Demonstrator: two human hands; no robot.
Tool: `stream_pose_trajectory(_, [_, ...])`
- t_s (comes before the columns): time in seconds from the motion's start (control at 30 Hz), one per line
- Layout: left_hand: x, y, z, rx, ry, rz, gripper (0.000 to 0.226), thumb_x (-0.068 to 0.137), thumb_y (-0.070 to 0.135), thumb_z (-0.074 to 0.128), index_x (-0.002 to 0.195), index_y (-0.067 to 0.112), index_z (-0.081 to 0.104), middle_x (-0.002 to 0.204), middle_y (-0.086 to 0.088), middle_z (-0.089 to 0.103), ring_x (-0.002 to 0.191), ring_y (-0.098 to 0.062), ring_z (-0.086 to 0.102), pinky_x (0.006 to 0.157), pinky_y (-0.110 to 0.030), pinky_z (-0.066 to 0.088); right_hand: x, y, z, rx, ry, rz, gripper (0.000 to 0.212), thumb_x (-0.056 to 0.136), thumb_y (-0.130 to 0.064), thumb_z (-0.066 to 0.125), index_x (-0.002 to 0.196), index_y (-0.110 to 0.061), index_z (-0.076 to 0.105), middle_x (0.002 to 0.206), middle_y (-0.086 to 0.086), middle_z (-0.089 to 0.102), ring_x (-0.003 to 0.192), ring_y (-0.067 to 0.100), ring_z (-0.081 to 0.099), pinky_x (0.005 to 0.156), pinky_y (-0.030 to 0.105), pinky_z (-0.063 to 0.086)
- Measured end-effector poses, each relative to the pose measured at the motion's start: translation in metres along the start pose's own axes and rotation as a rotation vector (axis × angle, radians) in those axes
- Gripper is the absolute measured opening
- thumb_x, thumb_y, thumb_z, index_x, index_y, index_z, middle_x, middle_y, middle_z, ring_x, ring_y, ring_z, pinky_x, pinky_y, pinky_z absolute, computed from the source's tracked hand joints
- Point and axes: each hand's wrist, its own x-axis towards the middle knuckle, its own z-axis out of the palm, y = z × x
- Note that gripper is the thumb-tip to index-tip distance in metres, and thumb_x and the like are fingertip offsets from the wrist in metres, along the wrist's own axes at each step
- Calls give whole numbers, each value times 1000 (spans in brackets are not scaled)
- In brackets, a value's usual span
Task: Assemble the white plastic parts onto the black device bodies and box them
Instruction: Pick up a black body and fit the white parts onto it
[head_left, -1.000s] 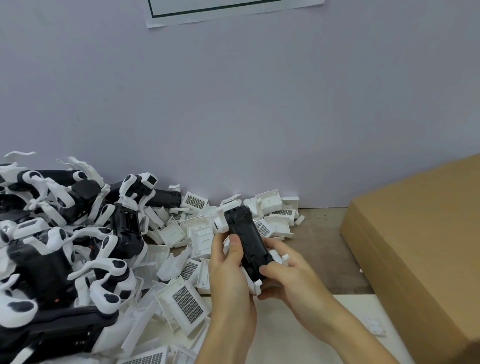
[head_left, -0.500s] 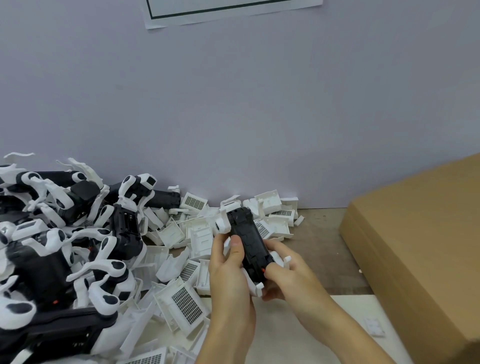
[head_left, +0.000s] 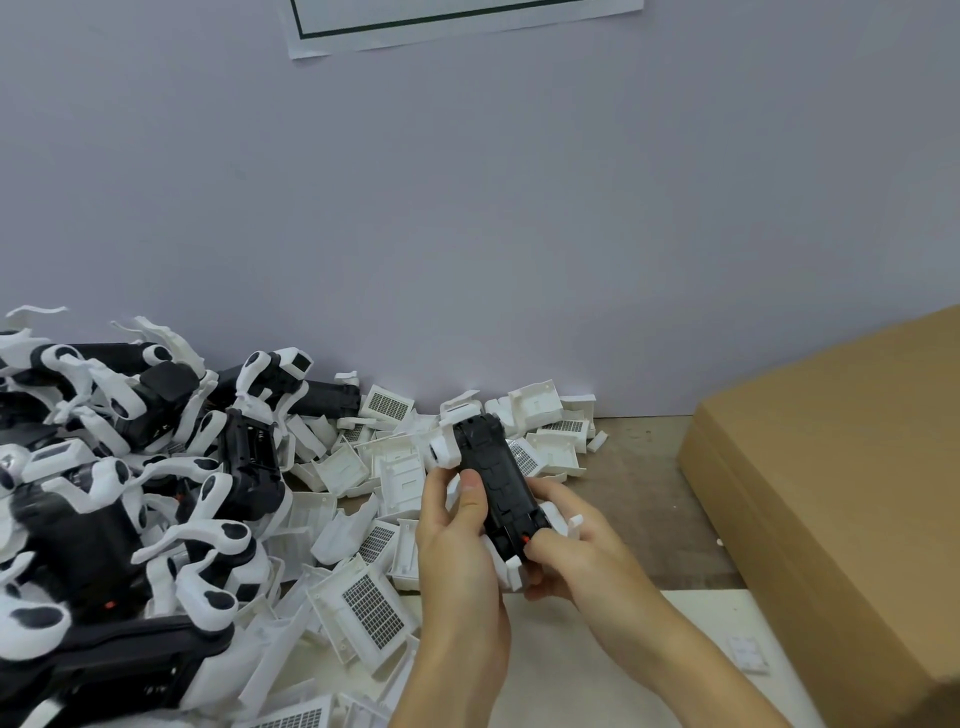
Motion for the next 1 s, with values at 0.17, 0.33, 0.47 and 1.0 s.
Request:
stream_pose_trajectory(0.17, [-1,1,0,-2,-16,-14,19,105,27,49,114,27,66,111,-25,69,91,-43,64,76,-60,50,2,1,1,-4,28,-11,47,69,-27,52,112,-45,62,60,-18,62,56,1,57,67,29,48])
stream_pose_trajectory(0.33, [-1,2,0,10,-19,-9,20,104,26,49,116,24,65,117,-25,67,100,-46,64,82,-58,47,2,2,1,49,19,-2,41,73,-28,55,109,-45,66,68,-13,67,59,5,60,68,31,47])
stream_pose_trajectory(0.47, [-2,1,0,29,-20,-1,19,104,25,49,114,24,65,117,-25,67,91,-40,63,76,-49,44,3,2,1,24,31,0,34,87,-20,59,114,-38,65,71,-13,68,59,5,61,69,32,48])
stream_pose_trajectory(1.0, [-4,5,2,0,-2,-5,20,103,21,50,116,22,66,114,-21,71,93,-39,67,86,-58,51,3,4,-2,17,-9,3,53,68,-20,51,117,-35,64,71,-9,66,62,10,59,72,34,50])
